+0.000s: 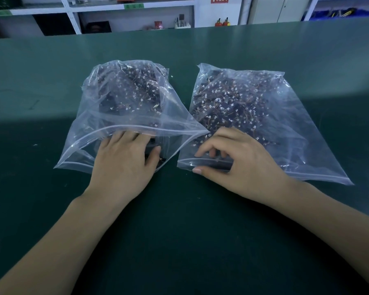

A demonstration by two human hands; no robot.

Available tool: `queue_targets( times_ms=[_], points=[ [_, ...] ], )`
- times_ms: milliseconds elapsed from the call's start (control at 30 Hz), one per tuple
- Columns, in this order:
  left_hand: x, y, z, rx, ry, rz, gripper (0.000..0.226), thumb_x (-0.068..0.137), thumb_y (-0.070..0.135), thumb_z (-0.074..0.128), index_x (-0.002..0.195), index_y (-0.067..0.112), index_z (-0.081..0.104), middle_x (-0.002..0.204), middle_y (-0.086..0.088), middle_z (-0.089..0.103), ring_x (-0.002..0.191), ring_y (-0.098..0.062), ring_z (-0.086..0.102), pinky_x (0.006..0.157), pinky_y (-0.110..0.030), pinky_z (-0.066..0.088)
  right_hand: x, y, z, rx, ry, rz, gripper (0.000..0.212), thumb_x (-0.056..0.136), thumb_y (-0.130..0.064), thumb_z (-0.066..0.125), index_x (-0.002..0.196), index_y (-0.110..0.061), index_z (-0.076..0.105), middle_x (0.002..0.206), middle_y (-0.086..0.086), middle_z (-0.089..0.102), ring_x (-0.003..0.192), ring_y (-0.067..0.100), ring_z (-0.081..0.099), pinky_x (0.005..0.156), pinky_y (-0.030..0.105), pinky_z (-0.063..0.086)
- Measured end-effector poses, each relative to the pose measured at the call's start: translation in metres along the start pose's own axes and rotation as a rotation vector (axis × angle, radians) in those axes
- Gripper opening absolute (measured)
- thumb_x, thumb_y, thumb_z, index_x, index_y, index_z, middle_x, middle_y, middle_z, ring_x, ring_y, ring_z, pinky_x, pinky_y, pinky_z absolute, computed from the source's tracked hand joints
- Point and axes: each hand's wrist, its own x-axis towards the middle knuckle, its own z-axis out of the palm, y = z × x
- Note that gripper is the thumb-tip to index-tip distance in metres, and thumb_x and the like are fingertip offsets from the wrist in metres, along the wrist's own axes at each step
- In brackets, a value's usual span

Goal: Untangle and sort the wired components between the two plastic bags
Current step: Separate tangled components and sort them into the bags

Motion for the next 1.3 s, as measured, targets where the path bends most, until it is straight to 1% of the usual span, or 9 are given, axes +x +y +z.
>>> queue_targets(
  times_ms=[133, 300, 433, 533, 700, 833, 967, 1167, 1300],
  points=[
    [0.001, 0.0, -0.002, -0.06, 0.017, 0.002, 0.027, 0.099, 0.038, 0.064, 0.118, 0.023, 0.077, 0.11, -0.003, 0.073, 0.108, -0.031, 0.064, 0.098, -0.048, 0.048, -0.001, -0.004, 0.0, 0.023, 0.002, -0.017, 0.023, 0.09, -0.048, 0.077, 0.101, -0.027, 0.076, 0.093, -0.013, 0.06, 0.086, 0.003, 0.052, 0.085, 0.023, 0.045],
    [0.002, -0.006, -0.006, -0.134, 0.035, 0.017, 0.013, 0.095, 0.025, 0.073, 0.106, 0.025, 0.079, 0.095, 0.005, 0.073, 0.093, -0.024, 0.068, 0.081, -0.036, 0.05, 0.0, -0.002, 0.0, 0.04, -0.002, -0.003, 0.019, 0.094, -0.041, 0.074, 0.101, -0.024, 0.077, 0.095, -0.01, 0.063, 0.088, 0.005, 0.056, 0.085, 0.019, 0.041],
    [0.002, -0.006, -0.008, -0.182, 0.041, 0.004, 0.024, 0.09, 0.01, 0.077, 0.107, 0.026, 0.081, 0.088, 0.017, 0.07, 0.086, -0.012, 0.067, 0.077, -0.027, 0.045, 0.0, -0.001, 0.001, 0.051, 0.001, -0.01, 0.017, 0.095, -0.038, 0.074, 0.101, -0.023, 0.078, 0.096, -0.008, 0.064, 0.088, 0.006, 0.057, 0.084, 0.02, 0.041],
    [0.001, -0.001, -0.01, -0.201, 0.055, 0.039, 0.031, 0.085, 0.003, 0.076, 0.104, 0.027, 0.078, 0.085, 0.019, 0.064, 0.079, -0.009, 0.059, 0.076, -0.03, 0.05, -0.001, 0.0, 0.001, 0.059, 0.005, -0.019, 0.015, 0.096, -0.036, 0.075, 0.101, -0.022, 0.078, 0.097, -0.009, 0.064, 0.088, 0.006, 0.057, 0.084, 0.021, 0.043],
    [0.001, 0.001, -0.013, -0.22, 0.108, 0.081, 0.038, 0.084, -0.003, 0.073, 0.114, 0.021, 0.073, 0.087, 0.001, 0.069, 0.08, -0.027, 0.067, 0.072, -0.048, 0.059, 0.0, 0.001, 0.001, 0.07, 0.021, -0.03, 0.012, 0.096, -0.033, 0.076, 0.101, -0.021, 0.078, 0.098, -0.007, 0.066, 0.088, 0.007, 0.056, 0.085, 0.021, 0.041],
    [-0.001, 0.001, -0.011, -0.263, 0.137, 0.12, 0.038, 0.086, -0.004, 0.073, 0.115, 0.02, 0.072, 0.086, 0.001, 0.069, 0.079, -0.026, 0.069, 0.071, -0.05, 0.061, -0.001, 0.001, 0.0, 0.082, 0.03, -0.036, 0.011, 0.097, -0.03, 0.076, 0.101, -0.021, 0.078, 0.099, -0.007, 0.066, 0.088, 0.008, 0.056, 0.085, 0.022, 0.042],
    [-0.001, 0.005, -0.013, -0.379, 0.225, 0.209, 0.03, 0.087, -0.002, 0.078, 0.108, 0.021, 0.078, 0.102, 0.009, 0.071, 0.081, -0.014, 0.07, 0.073, -0.043, 0.062, 0.0, -0.001, -0.001, 0.091, 0.044, -0.047, 0.012, 0.097, -0.03, 0.075, 0.103, -0.02, 0.078, 0.099, -0.006, 0.066, 0.088, 0.007, 0.056, 0.086, 0.023, 0.044],
    [-0.01, 0.029, -0.012, -0.533, 0.357, 0.416, 0.02, 0.093, -0.003, 0.076, 0.107, 0.01, 0.08, 0.103, 0.001, 0.069, 0.085, -0.01, 0.067, 0.075, -0.029, 0.058, 0.0, -0.003, -0.002, 0.135, 0.083, -0.046, 0.022, 0.097, -0.032, 0.075, 0.113, -0.016, 0.074, 0.096, -0.004, 0.066, 0.084, 0.009, 0.056, 0.08, 0.022, 0.046],
    [-0.014, 0.041, -0.012, -0.604, 0.395, 0.48, 0.016, 0.095, -0.002, 0.075, 0.105, 0.008, 0.081, 0.102, 0.0, 0.068, 0.089, -0.005, 0.065, 0.081, -0.018, 0.051, 0.0, -0.002, -0.001, 0.317, 0.086, -0.021, 0.015, 0.097, -0.023, 0.077, 0.109, -0.015, 0.076, 0.097, 0.001, 0.07, 0.08, 0.019, 0.06, 0.074, 0.021, 0.045]
  ],
)
